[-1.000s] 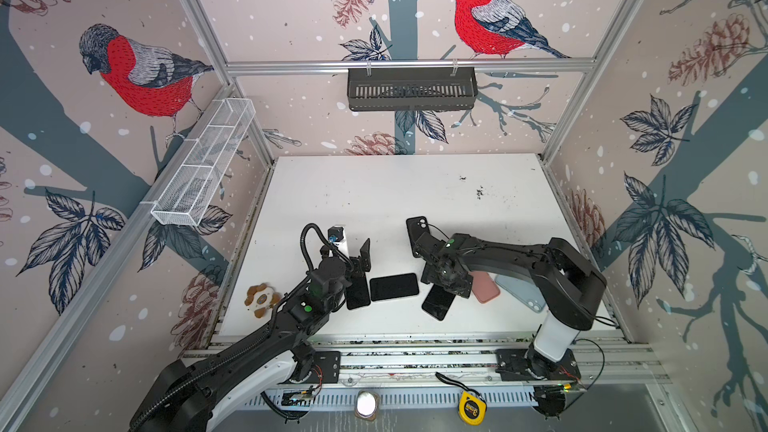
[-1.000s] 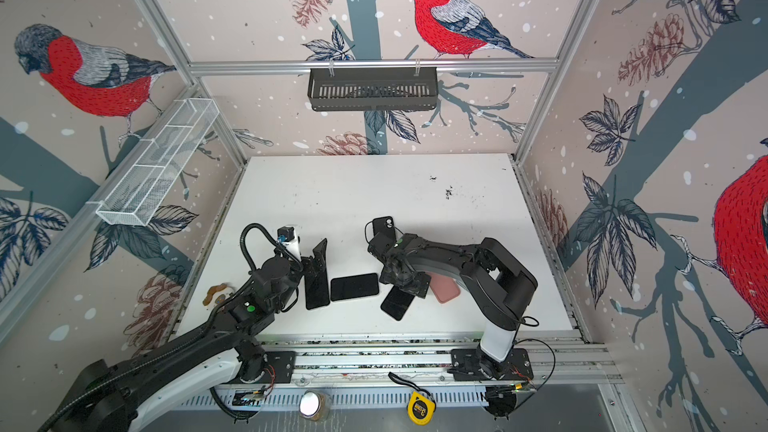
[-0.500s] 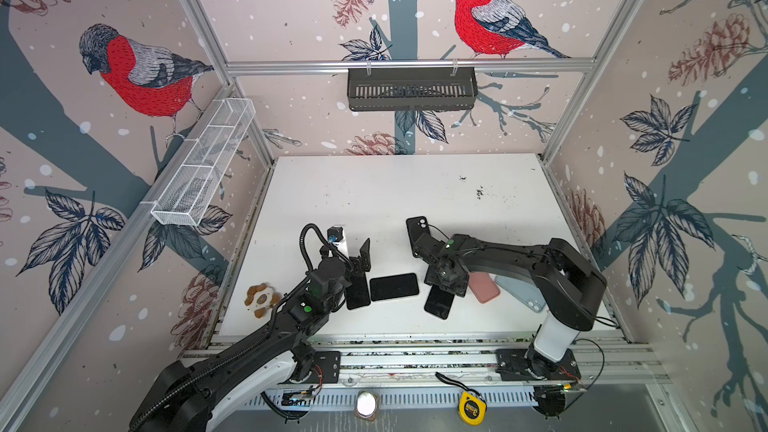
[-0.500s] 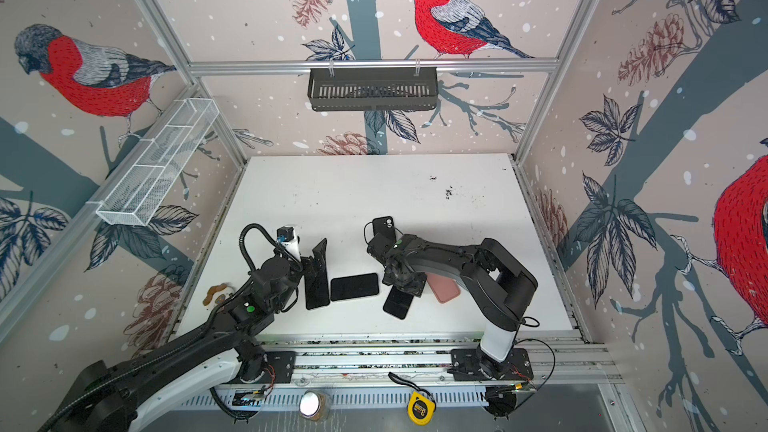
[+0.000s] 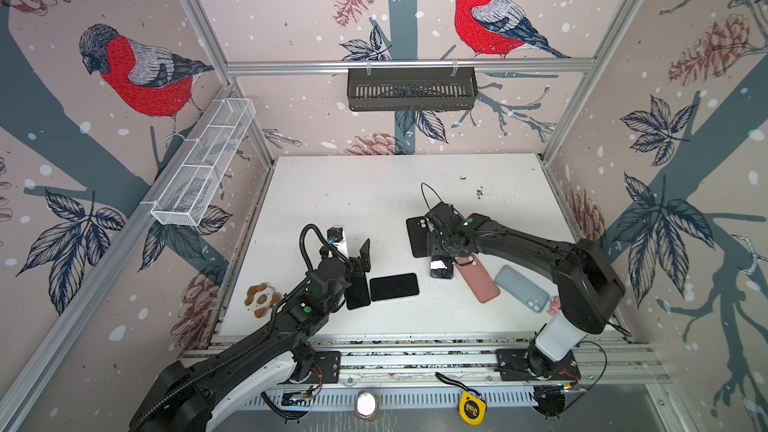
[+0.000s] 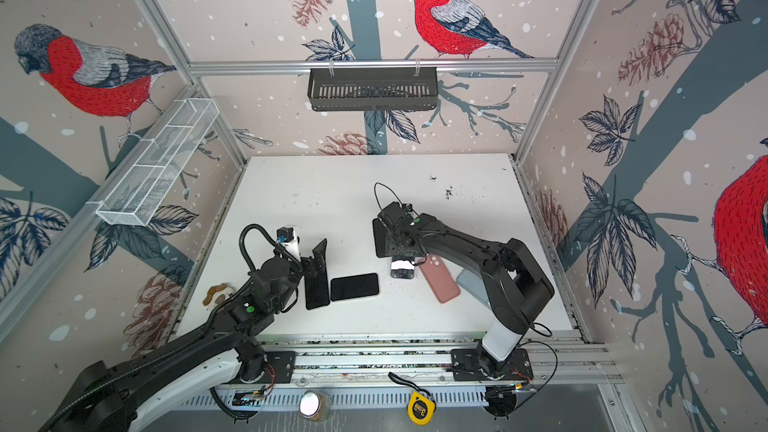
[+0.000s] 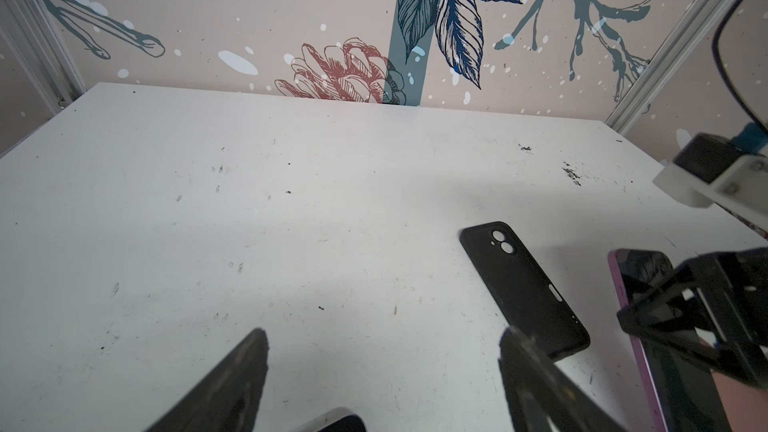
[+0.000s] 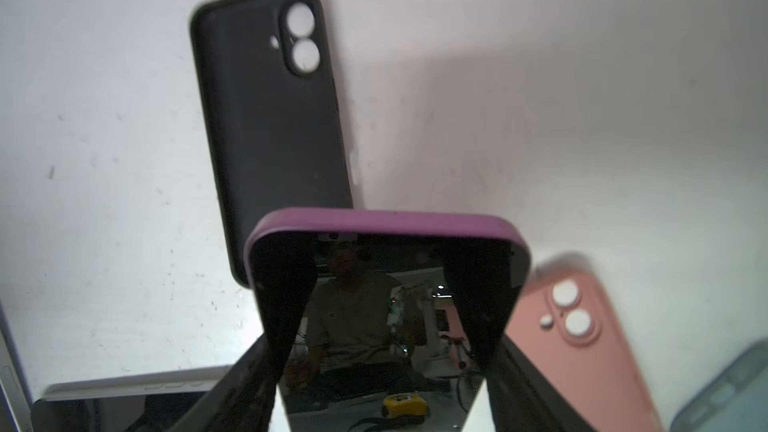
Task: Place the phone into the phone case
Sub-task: 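Carry the phone over the black case and lower it onto the case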
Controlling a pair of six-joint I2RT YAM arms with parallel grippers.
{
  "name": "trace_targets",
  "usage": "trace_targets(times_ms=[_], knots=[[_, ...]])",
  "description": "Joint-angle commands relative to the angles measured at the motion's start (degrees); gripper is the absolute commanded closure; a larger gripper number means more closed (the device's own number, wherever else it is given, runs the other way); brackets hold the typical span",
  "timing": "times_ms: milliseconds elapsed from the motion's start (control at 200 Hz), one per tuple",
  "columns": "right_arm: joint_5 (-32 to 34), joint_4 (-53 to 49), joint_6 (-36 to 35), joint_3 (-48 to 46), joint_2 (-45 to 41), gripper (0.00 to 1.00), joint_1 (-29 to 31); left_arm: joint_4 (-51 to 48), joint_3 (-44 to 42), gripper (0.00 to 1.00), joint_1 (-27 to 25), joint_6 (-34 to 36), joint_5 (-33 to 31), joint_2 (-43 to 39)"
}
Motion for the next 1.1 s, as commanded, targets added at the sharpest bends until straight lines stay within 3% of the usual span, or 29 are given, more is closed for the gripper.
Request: trace_targets(times_ms=[0, 185, 585, 811, 1096], knots=[[-1.41, 1.73, -14.12, 3.9, 3.05, 0.3, -0.77, 2.35, 0.17, 0.13, 0.2, -0.41, -0.21, 0.22], [-2.82, -0.8, -17.83, 11.09, 10.46, 0.29, -1.41, 2.31, 0.29, 0.13, 0.54, -0.28, 0.33, 0.32], [-8.57, -1.74, -15.66, 18.45, 19.61, 0.27, -3.51, 2.37, 0.34, 0.12, 1.52, -0.62, 1.54, 0.78], [-8.24, -4.26, -12.83, 22.69, 22.42, 0.26, -3.87, 2.29, 0.55, 0.12, 2.54, -0.94, 2.77, 1.03], [-8.57, -5.83, -11.46, 24.09, 23.58, 0.12, -3.53, 2.31, 0.5, 0.12, 3.87, -1.4, 4.22, 1.21]])
